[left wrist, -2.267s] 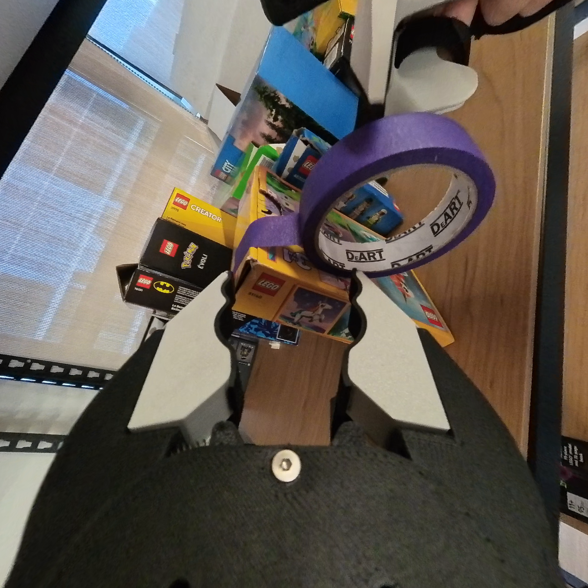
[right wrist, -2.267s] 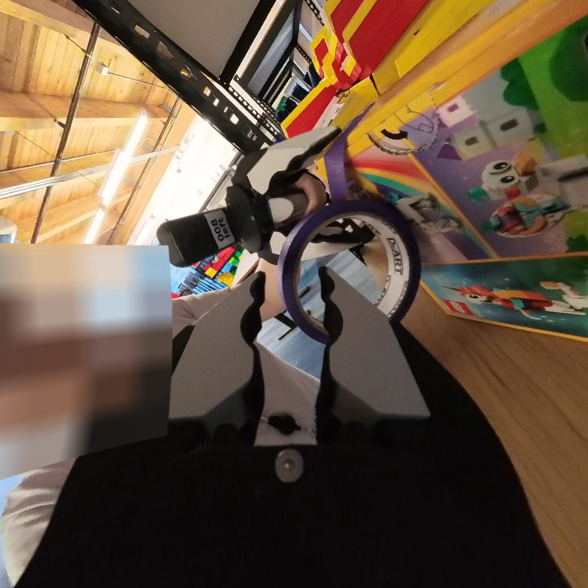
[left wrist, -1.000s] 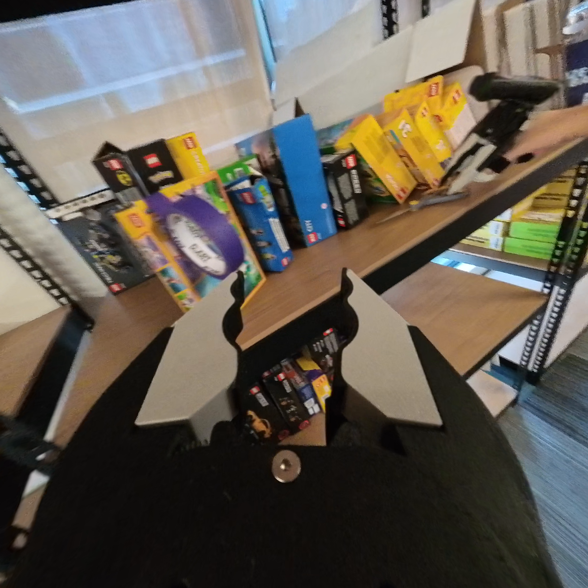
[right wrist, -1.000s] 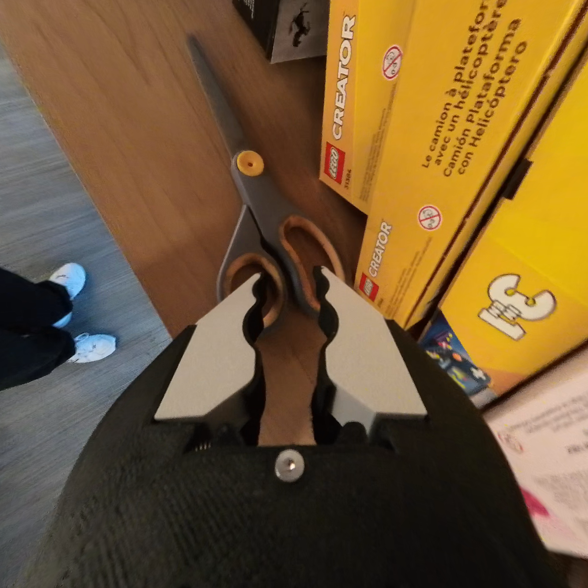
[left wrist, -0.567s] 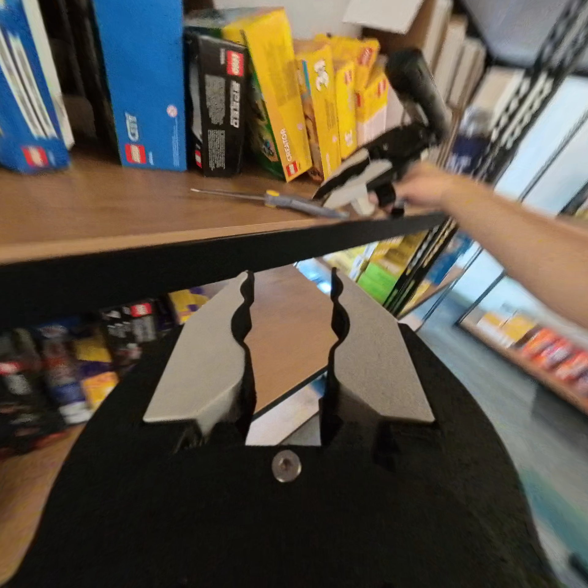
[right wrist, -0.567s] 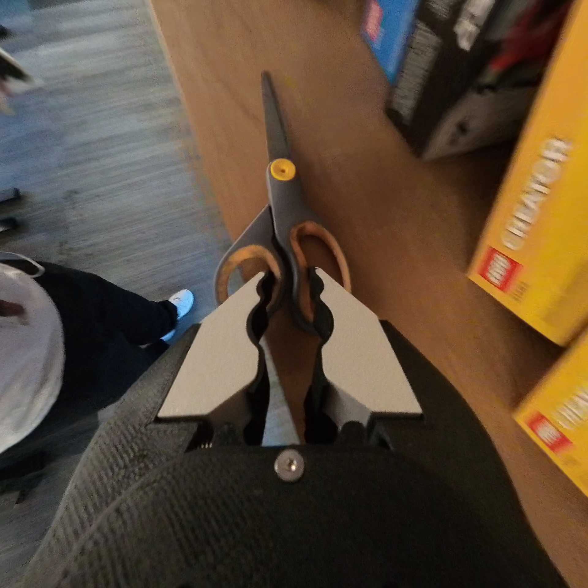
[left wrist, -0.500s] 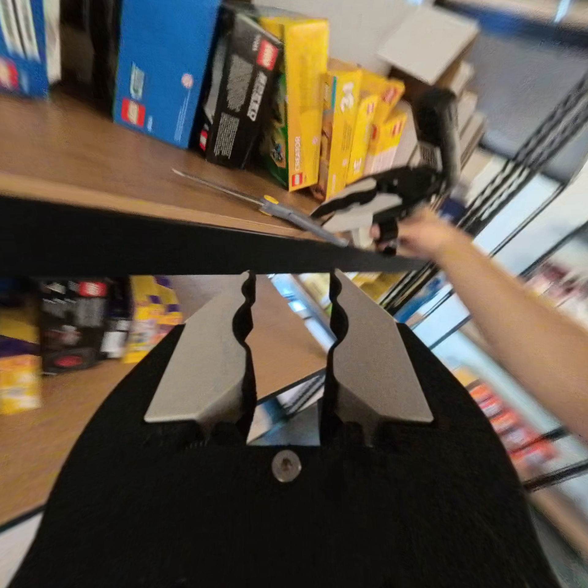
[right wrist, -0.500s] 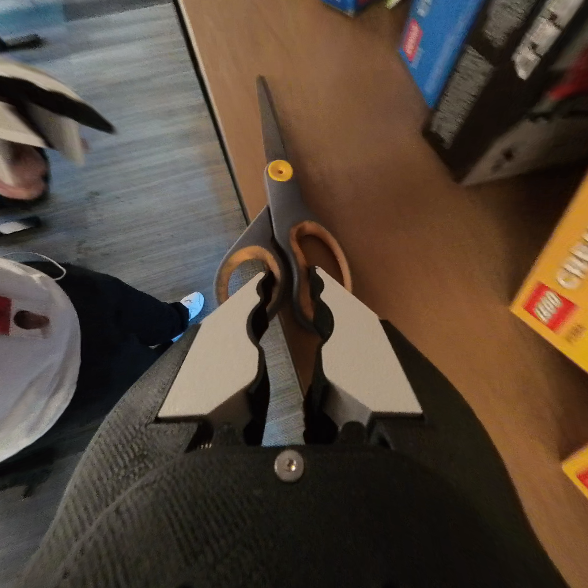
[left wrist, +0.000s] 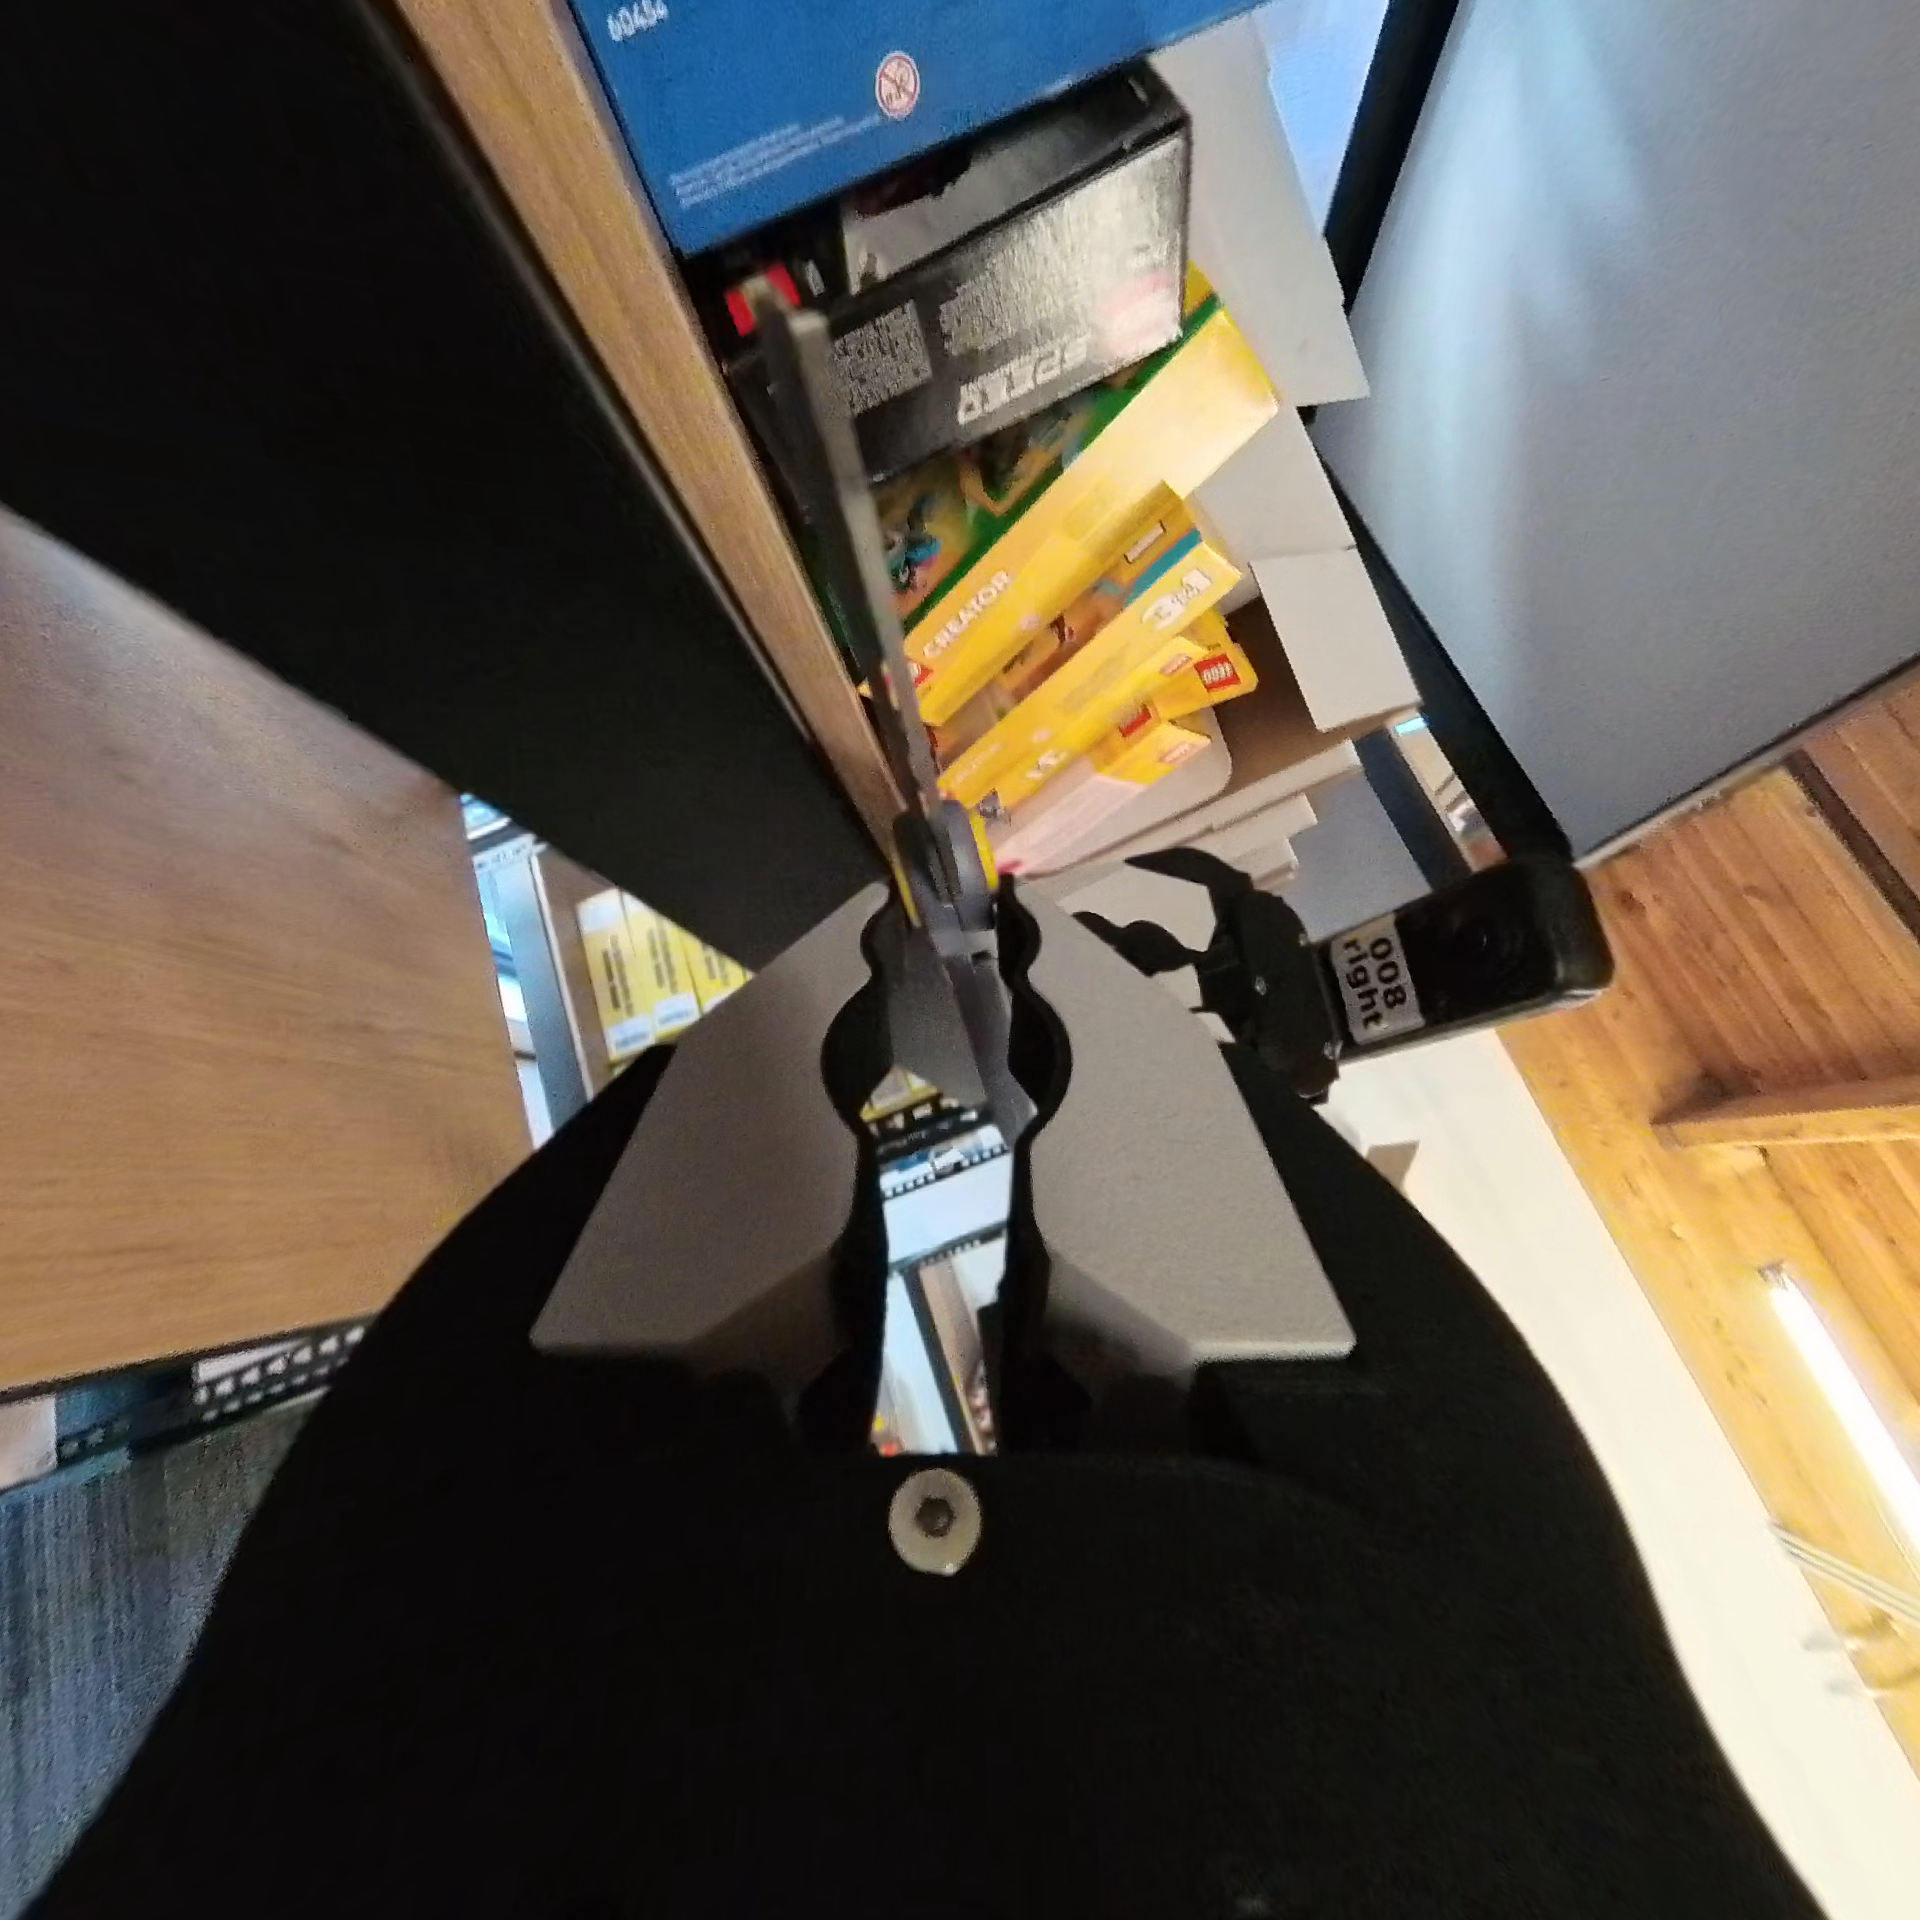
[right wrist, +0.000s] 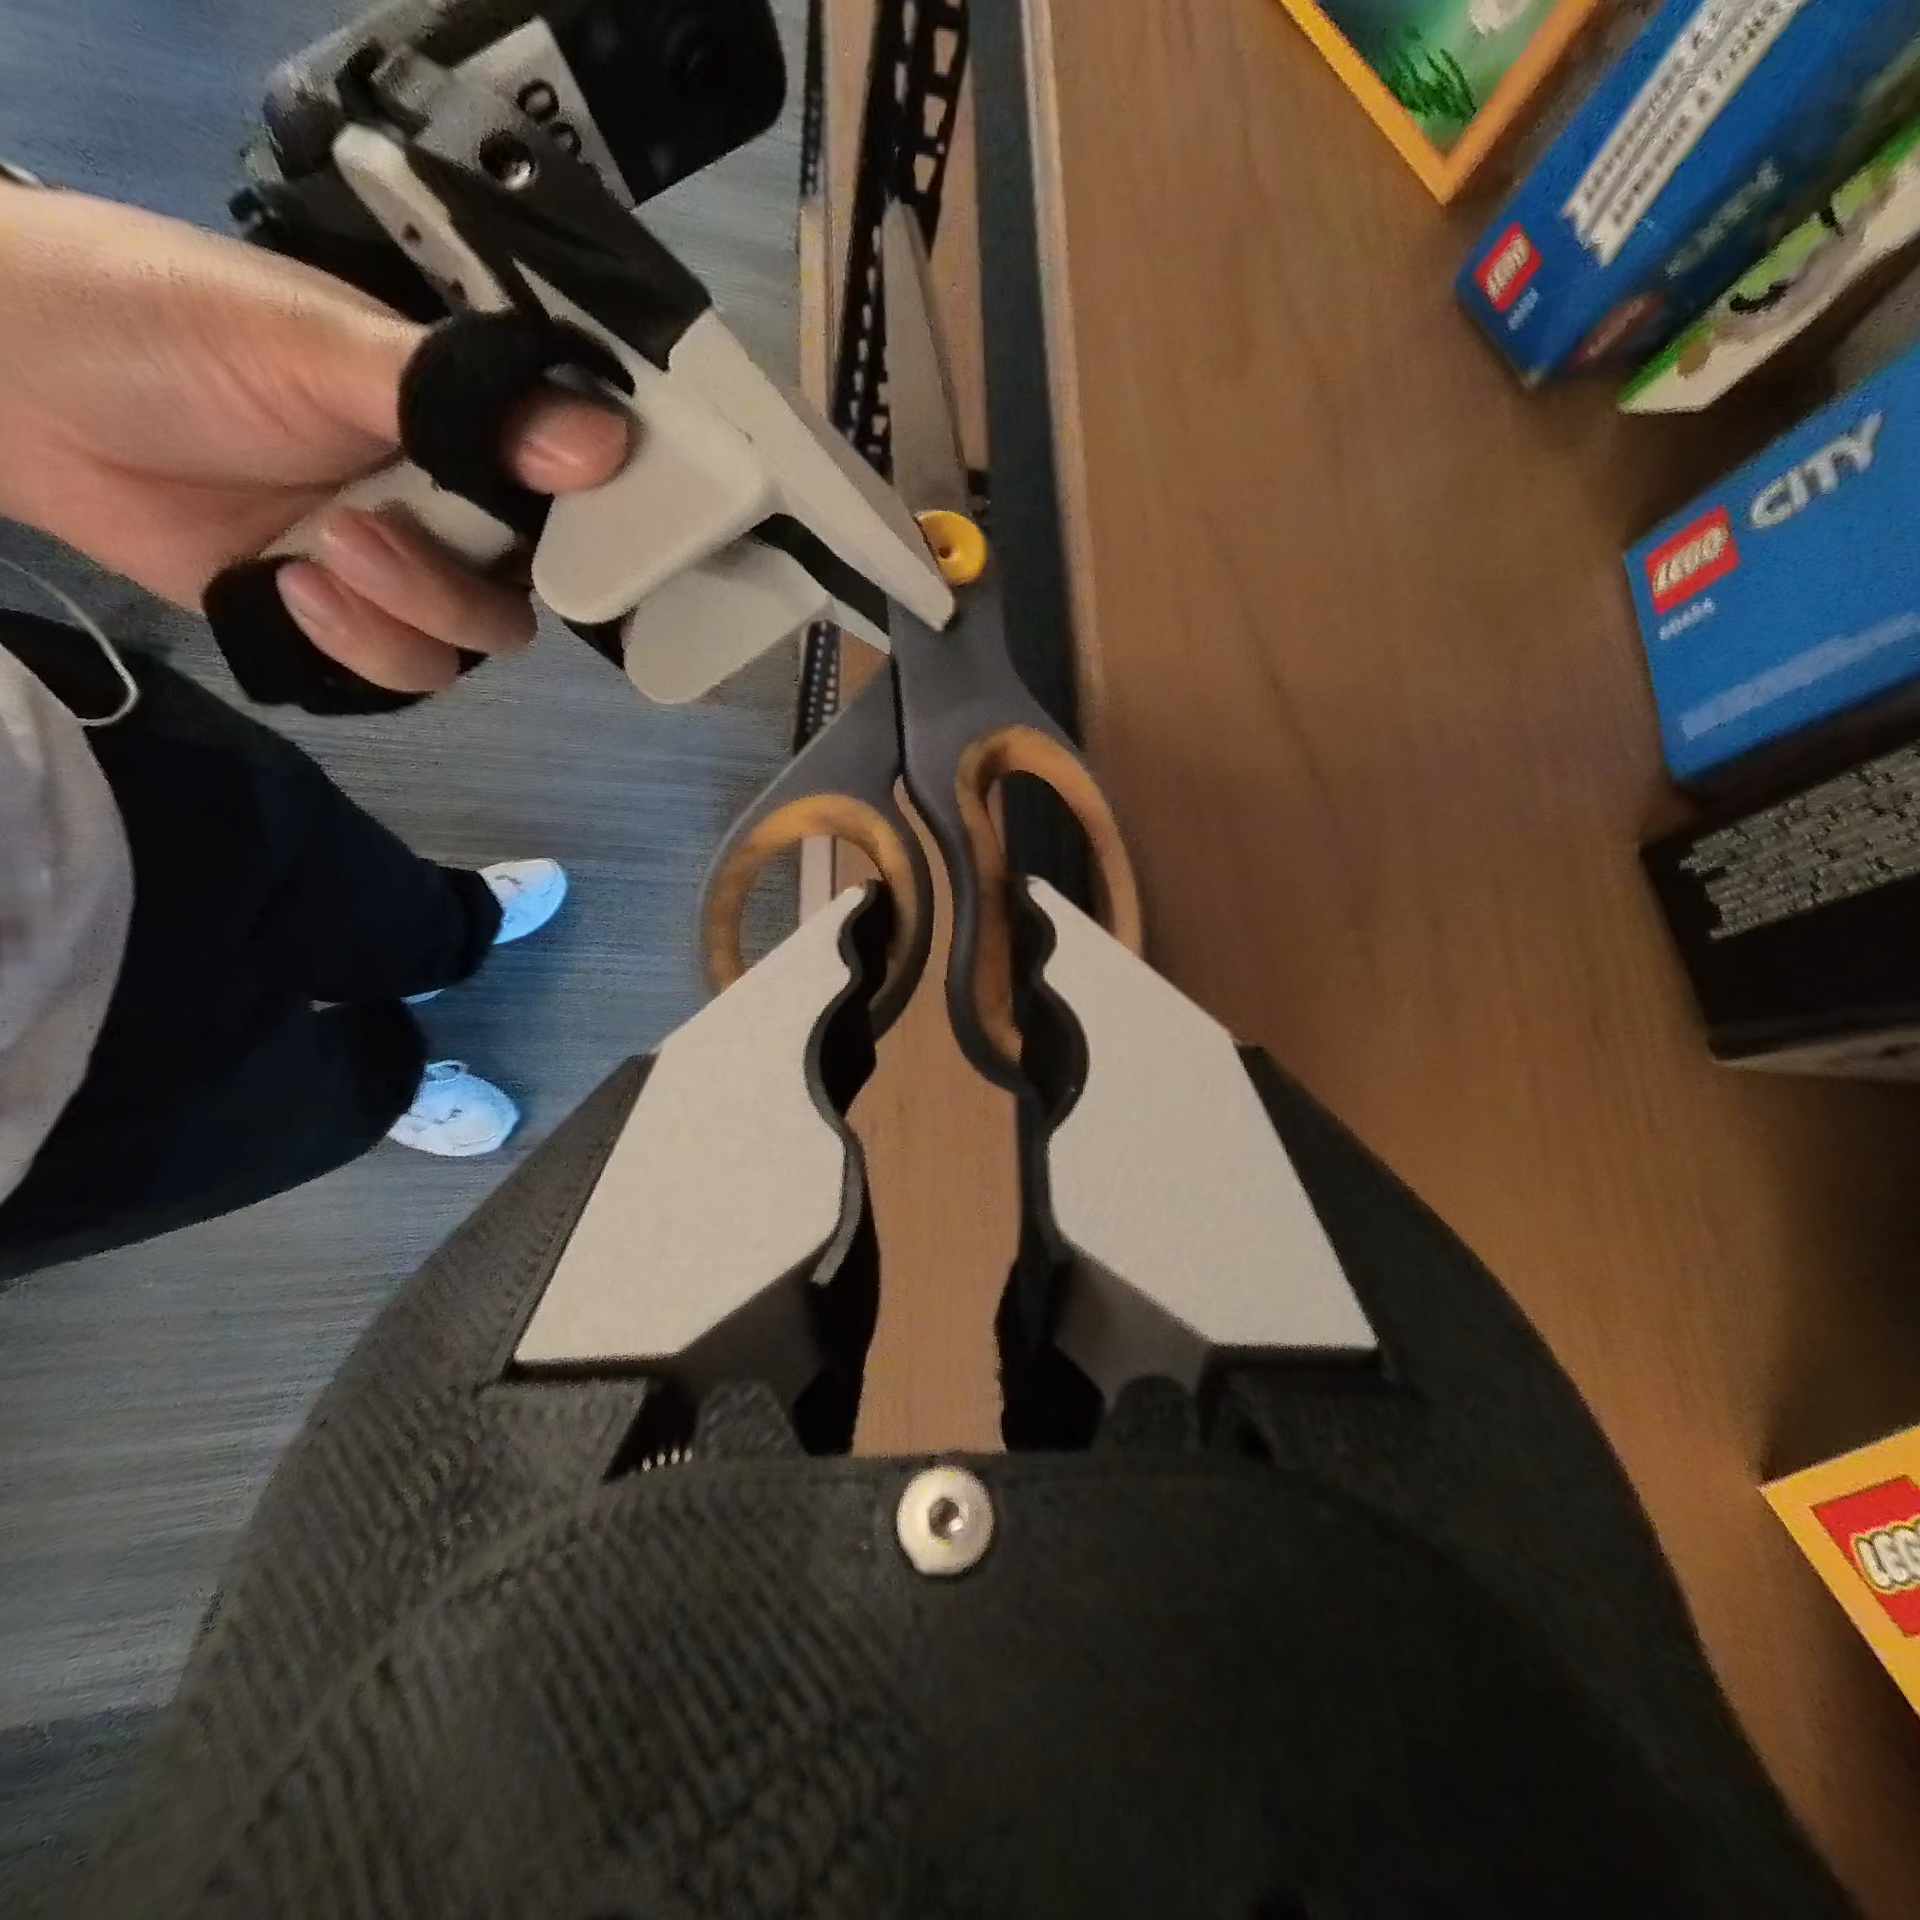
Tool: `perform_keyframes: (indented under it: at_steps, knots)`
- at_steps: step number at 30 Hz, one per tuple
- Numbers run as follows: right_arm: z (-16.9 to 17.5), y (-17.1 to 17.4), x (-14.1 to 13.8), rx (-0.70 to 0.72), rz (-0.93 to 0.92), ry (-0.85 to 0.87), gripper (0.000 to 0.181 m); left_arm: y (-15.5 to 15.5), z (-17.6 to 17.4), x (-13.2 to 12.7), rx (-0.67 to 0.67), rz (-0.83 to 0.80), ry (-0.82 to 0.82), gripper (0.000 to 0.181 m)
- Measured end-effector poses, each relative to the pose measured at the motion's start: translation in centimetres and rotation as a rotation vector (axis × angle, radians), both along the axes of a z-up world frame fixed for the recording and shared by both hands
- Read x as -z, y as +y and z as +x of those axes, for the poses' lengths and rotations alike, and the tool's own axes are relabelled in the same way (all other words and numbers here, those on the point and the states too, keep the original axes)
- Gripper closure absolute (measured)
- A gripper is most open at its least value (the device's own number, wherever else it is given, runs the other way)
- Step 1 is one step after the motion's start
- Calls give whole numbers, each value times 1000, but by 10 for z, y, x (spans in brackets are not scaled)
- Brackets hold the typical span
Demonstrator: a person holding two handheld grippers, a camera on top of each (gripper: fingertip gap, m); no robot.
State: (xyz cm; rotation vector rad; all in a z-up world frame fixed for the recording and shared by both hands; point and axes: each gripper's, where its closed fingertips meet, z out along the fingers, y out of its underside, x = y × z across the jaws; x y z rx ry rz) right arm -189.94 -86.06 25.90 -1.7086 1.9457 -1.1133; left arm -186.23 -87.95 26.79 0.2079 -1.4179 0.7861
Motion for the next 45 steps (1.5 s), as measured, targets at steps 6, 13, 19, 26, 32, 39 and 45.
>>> perform_keyframes:
  at_steps: [6, 13, 19, 26, 32, 39, 45]
  knots:
    - [66, 53, 52, 47, -87, 7, 146, 52, 41, 20, 13, 51, -155, 167]
    - [134, 70, 127, 251, -64, -152, 148, 75, 87, 78, -79, 181, -423, 166]
    - [165, 110, 105, 100, 315, -528, 159, 98, 100, 59, 83, 8, -452, 152]
    - [175, 149, 43, -175, 733, -773, 160, 101, 111, 10, 234, -336, -316, 112]
    - [175, 162, 22, -297, 810, -760, 159, 111, 92, -19, 354, -434, -172, 167]
    - [178, 164, -10, -359, 898, -947, 148, 105, 86, -40, 340, -468, -236, 167]
    - [179, 158, -24, -353, 887, -967, 148, 100, 90, -52, 319, -490, -265, 166]
